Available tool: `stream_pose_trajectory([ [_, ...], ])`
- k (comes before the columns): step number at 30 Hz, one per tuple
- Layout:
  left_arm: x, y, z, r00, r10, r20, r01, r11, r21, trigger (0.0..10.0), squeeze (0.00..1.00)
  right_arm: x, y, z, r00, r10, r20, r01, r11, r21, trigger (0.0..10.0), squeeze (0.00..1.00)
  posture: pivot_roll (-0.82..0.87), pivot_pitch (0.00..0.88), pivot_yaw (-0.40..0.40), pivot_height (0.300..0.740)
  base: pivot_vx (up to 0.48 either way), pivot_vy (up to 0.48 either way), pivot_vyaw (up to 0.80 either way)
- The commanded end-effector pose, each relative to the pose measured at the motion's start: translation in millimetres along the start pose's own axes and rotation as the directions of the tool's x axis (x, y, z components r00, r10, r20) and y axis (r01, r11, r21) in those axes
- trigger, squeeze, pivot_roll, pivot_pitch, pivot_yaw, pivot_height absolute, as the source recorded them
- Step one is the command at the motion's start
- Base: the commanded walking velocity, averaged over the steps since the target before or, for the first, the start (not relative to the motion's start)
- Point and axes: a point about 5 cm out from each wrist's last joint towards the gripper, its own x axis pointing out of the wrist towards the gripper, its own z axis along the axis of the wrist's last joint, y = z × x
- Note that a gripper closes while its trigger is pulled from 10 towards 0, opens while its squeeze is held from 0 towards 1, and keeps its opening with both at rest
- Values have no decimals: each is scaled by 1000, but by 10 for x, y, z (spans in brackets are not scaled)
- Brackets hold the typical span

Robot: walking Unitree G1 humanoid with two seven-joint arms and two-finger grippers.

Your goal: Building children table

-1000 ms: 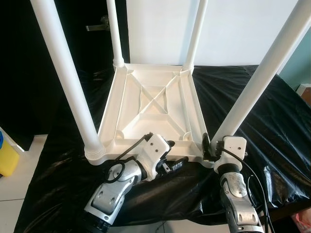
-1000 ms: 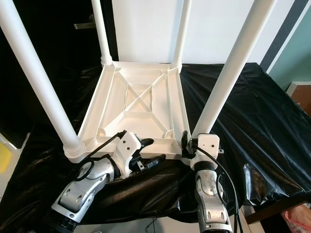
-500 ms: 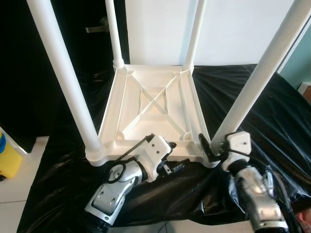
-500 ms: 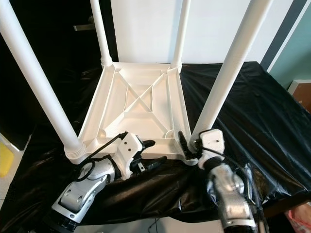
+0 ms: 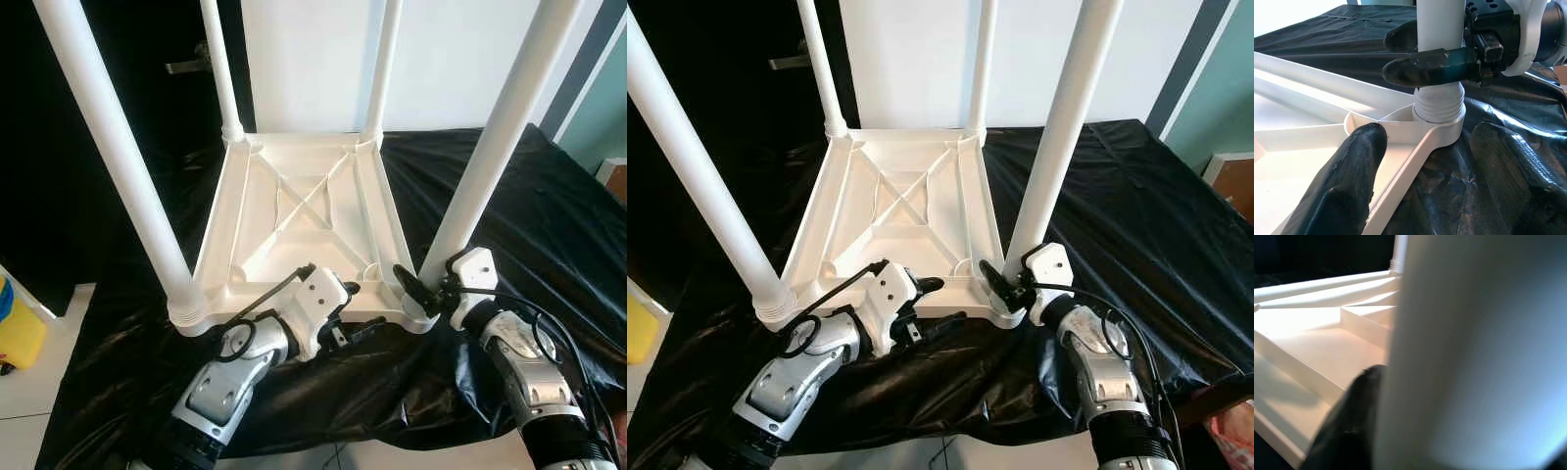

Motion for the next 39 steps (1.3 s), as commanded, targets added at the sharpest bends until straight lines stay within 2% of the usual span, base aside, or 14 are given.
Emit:
stream_pose_trajectory([
  [1, -18, 18, 4, 1000, -1, -10, 1, 1000, 9, 10000, 0, 10, -11, -2, 1000, 2, -7, -2, 1000, -16, 0, 0, -13, 0, 1, 740, 0, 0, 0],
  [9, -49, 12, -16, 1000, 2, -16, -2, 1000, 10, 10000, 0, -56, -19, -51, 1000, 1, -14, -1, 1000, 9, 0, 0, -15, 0, 0, 740, 0, 0, 0],
  [10, -53, 12, -19, 1000, 2, -17, -1, 1000, 11, 10000, 0, -76, -17, -64, 1000, -10, -21, 10, 1000, 15, 4863, 0, -16, 0, -2, 740, 0, 0, 0],
  [11, -53, 12, -19, 1000, 2, -17, -1, 1000, 11, 10000, 0, -76, -17, -64, 1000, -10, -21, 10, 1000, 15, 4863, 0, -16, 0, -2, 740, 0, 0, 0],
  [12, -55, 13, -22, 1000, 2, -18, -2, 1000, 13, 10000, 0, -93, -19, -79, 999, -32, -24, 33, 999, 24, 10000, 0, -19, 0, -3, 740, 0, 0, 0],
  [22, -51, 68, -31, 999, 42, -13, -42, 999, 7, 10000, 0, -126, 94, -107, 976, -215, -18, 216, 974, 63, 10000, 0, -32, 0, -18, 740, 0, 0, 0],
  [26, -70, 52, -68, 999, 51, -20, -50, 999, 10, 10000, 0, -169, 255, -128, 905, -421, -64, 426, 897, 120, 10000, 0, -40, 19, -25, 740, 0, 0, 0],
  [28, -70, 52, -68, 999, 51, -20, -50, 999, 10, 10000, 0, -169, 255, -128, 905, -421, -64, 426, 897, 120, 10000, 0, -40, 19, -25, 740, 0, 0, 0],
  [30, -68, 45, -43, 999, 52, 5, -52, 999, -9, 10000, 0, -171, 317, -127, 867, -492, -82, 499, 856, 134, 10000, 0, -43, 26, -27, 740, 0, 0, 0],
  [31, -68, 45, -43, 999, 52, 5, -52, 999, -9, 10000, 0, -171, 317, -127, 867, -492, -82, 499, 856, 134, 10000, 0, -43, 26, -27, 740, 0, 0, 0],
  [32, -64, 49, -23, 998, 55, 15, -55, 998, -18, 10000, 0, -154, 359, -125, 845, -526, -93, 534, 832, 148, 10000, 0, -38, 28, -32, 740, 0, 0, 0],
  [33, -64, 49, -23, 998, 55, 15, -55, 998, -18, 10000, 0, -154, 359, -125, 845, -526, -93, 534, 832, 148, 10000, 0, -38, 28, -32, 740, 0, 0, 0],
  [34, -62, 53, -21, 998, 58, 14, -58, 998, -19, 10000, 0, -128, 404, -118, 830, -549, -99, 558, 814, 162, 10000, 0, -37, 27, -33, 740, 0, 0, 0],
  [39, -60, 54, -39, 998, 66, -2, -66, 998, -3, 10000, 0, -85, 469, -77, 813, -577, -81, 582, 794, 177, 10000, 0, -35, 28, -38, 740, 0, 0, 0],
])
